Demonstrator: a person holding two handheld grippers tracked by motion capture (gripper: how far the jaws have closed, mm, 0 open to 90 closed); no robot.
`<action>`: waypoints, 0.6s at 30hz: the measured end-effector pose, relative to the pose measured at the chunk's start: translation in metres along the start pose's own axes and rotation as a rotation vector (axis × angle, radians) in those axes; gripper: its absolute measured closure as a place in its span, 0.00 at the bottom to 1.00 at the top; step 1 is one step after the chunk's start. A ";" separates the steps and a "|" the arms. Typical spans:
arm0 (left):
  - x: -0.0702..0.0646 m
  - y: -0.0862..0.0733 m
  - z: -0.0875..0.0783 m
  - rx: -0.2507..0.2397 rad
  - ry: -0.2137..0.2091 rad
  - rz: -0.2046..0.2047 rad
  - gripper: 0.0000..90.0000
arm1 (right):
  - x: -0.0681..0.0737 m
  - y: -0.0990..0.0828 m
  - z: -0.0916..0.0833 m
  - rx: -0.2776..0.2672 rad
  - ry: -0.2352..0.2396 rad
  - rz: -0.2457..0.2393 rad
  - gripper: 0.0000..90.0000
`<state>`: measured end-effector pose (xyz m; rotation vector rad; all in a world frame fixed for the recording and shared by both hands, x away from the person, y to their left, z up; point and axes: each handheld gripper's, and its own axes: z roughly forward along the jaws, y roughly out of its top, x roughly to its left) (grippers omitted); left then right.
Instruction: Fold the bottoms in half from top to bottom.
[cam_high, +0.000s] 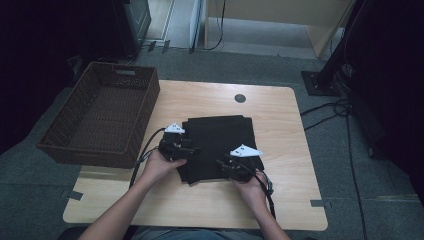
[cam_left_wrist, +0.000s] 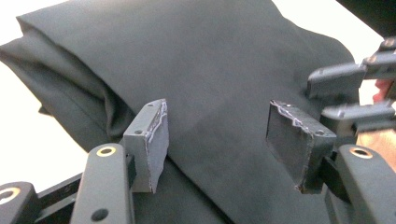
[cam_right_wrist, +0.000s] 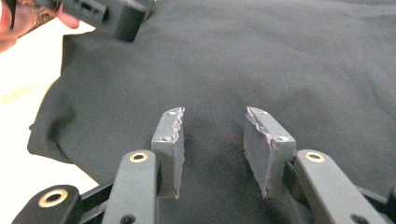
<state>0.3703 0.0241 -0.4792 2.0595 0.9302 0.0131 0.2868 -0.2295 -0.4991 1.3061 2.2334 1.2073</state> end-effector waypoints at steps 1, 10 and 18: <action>0.002 0.002 0.001 -0.001 -0.005 -0.004 0.42 | 0.000 0.000 0.001 0.002 0.001 0.003 0.65; 0.027 0.023 0.009 0.014 0.021 -0.013 0.41 | -0.002 -0.003 0.005 0.000 0.005 0.001 0.65; 0.041 0.039 0.019 -0.001 0.015 -0.039 0.40 | -0.001 -0.003 0.006 0.001 0.004 -0.013 0.64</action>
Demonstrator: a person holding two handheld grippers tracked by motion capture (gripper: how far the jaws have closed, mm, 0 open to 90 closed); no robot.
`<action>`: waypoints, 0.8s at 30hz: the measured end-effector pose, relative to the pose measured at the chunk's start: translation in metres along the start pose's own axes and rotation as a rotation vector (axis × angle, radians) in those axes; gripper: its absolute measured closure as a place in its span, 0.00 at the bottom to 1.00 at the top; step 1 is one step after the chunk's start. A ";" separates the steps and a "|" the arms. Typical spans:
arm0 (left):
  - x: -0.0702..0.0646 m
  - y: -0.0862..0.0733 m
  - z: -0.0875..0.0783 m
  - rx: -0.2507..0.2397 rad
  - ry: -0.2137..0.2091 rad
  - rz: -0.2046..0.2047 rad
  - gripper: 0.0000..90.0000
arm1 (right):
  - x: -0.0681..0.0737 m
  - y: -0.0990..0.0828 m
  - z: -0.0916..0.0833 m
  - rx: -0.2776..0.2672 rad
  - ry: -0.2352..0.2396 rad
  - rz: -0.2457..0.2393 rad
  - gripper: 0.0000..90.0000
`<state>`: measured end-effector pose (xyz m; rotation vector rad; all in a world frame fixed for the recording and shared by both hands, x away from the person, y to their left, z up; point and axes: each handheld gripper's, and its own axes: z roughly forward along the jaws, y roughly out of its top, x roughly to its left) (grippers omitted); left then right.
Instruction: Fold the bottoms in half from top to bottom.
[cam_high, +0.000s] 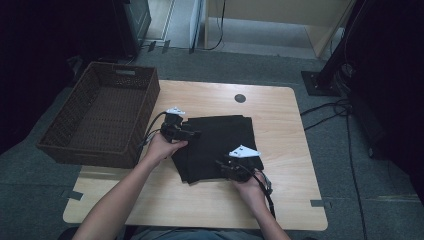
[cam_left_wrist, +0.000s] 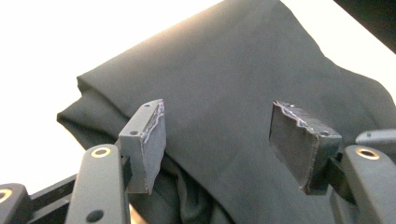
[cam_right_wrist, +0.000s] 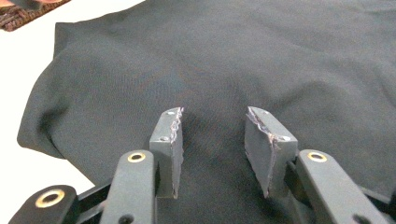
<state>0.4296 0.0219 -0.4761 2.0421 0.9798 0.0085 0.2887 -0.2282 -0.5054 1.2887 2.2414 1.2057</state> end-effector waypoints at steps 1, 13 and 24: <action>0.001 0.003 0.001 0.004 0.004 0.007 0.40 | 0.000 0.000 0.000 0.000 0.000 -0.001 0.64; 0.019 0.030 0.021 0.010 0.055 0.026 0.42 | -0.002 0.000 0.000 -0.003 0.010 0.006 0.64; 0.030 0.051 0.056 0.062 0.080 0.023 0.41 | -0.001 -0.001 0.003 -0.016 0.005 -0.013 0.63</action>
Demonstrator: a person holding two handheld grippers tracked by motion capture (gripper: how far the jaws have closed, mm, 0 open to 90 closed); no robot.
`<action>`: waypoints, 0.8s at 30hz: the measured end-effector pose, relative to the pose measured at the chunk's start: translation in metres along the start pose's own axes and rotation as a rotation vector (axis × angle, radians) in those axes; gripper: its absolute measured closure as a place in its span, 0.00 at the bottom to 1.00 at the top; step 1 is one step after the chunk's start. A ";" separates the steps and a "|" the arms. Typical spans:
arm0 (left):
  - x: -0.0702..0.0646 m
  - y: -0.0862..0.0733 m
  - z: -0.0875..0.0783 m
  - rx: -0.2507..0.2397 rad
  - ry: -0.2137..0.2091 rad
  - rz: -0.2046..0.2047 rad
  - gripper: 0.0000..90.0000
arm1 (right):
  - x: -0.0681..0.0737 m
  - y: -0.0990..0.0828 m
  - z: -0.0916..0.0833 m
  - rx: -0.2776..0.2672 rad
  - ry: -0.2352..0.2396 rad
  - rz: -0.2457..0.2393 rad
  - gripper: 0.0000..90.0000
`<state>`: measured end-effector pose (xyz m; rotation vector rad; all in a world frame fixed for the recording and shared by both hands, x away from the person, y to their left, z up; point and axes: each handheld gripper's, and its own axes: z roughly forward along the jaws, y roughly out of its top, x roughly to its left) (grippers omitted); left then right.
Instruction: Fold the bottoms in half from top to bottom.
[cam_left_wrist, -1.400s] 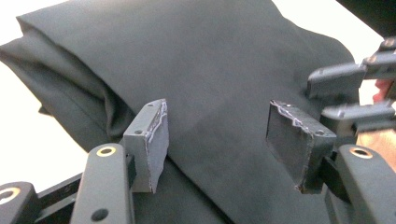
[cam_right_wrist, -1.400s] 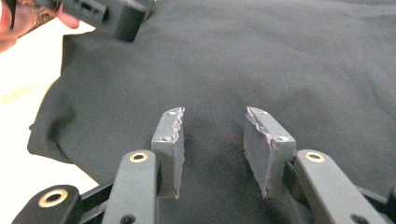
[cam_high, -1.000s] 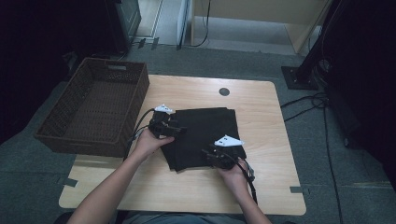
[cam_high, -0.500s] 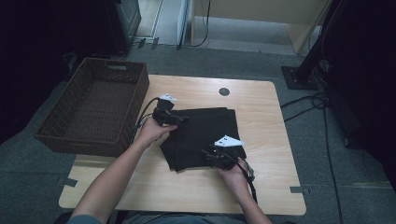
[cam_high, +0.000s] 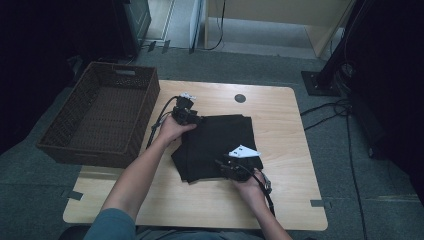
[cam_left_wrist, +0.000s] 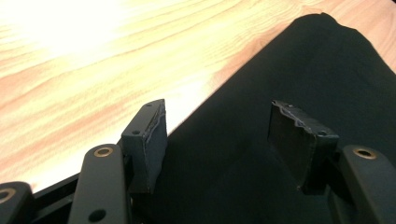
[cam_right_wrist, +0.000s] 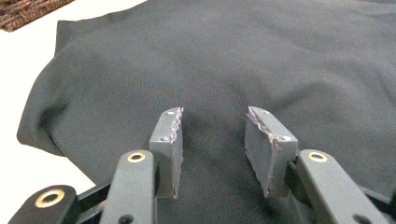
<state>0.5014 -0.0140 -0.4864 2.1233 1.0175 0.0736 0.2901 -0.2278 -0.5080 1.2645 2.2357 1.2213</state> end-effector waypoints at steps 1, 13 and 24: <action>0.000 0.000 0.000 0.000 0.000 0.000 0.41 | 0.000 0.000 0.000 0.000 -0.001 0.000 0.63; -0.003 -0.010 0.017 0.053 -0.017 0.056 0.44 | 0.000 -0.002 0.000 -0.008 0.000 -0.009 0.64; -0.009 -0.021 0.004 0.088 0.005 0.134 0.90 | 0.006 0.002 -0.002 0.010 -0.037 0.019 0.67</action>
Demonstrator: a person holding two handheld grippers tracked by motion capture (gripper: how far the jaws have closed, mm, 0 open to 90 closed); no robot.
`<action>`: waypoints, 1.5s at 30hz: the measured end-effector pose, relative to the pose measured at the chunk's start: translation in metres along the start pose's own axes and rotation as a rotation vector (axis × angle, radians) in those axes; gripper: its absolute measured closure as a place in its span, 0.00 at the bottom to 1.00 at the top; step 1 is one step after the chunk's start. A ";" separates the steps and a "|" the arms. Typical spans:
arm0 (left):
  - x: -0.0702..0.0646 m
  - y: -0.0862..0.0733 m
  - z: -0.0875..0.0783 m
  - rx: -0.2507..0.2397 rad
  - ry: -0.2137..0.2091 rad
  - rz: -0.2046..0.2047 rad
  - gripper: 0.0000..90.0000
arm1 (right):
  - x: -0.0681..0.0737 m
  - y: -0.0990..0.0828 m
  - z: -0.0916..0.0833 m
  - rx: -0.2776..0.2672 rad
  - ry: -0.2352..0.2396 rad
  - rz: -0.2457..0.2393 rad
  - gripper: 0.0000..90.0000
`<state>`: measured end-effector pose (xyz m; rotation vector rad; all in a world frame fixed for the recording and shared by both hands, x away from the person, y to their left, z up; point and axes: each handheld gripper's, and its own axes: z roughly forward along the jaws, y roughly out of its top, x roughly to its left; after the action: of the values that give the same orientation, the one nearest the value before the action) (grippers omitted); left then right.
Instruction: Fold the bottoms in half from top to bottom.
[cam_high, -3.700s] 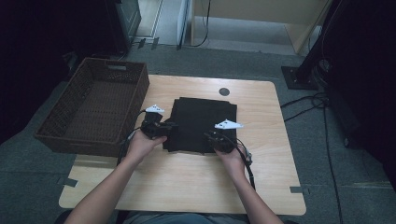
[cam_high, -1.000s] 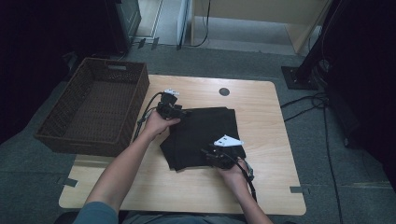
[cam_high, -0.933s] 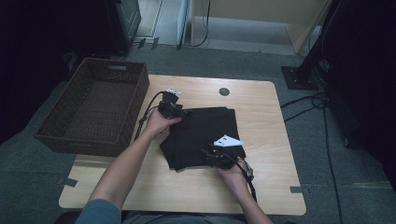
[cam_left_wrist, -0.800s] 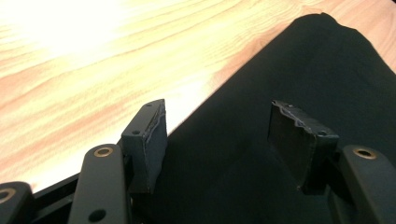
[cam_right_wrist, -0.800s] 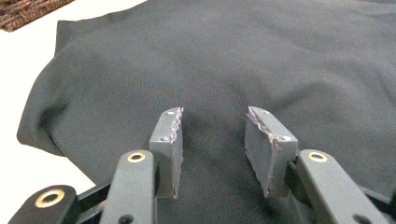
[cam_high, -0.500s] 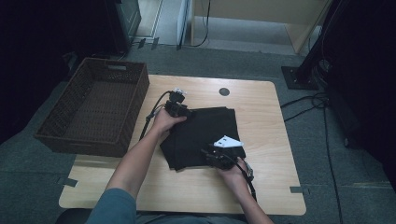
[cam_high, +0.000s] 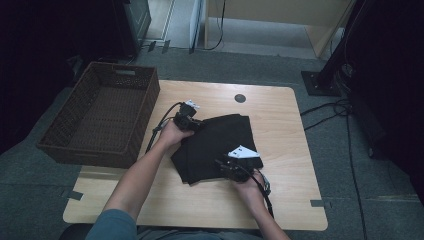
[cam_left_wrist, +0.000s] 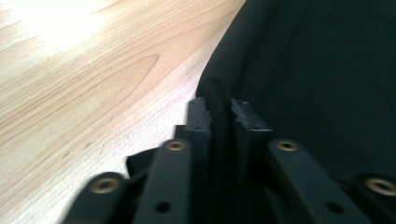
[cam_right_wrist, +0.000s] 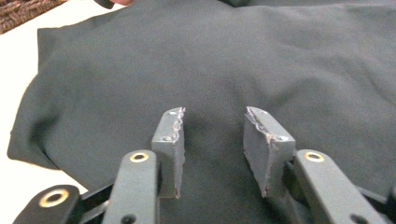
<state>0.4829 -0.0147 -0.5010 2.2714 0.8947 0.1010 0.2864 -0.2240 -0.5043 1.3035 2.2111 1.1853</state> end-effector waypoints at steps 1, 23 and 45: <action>0.000 0.000 0.000 0.000 0.000 0.000 0.91 | 0.002 0.001 -0.003 0.002 0.004 0.005 0.69; -0.022 0.037 -0.067 -0.199 -0.024 0.053 0.97 | -0.005 0.034 0.057 -0.023 -0.084 0.010 0.70; -0.051 -0.046 -0.043 -0.172 -0.041 -0.009 0.97 | -0.024 0.049 0.081 -0.069 -0.074 0.066 0.66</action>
<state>0.4046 0.0023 -0.4881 2.1027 0.8421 0.1220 0.3773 -0.1924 -0.5187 1.3798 2.0718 1.2050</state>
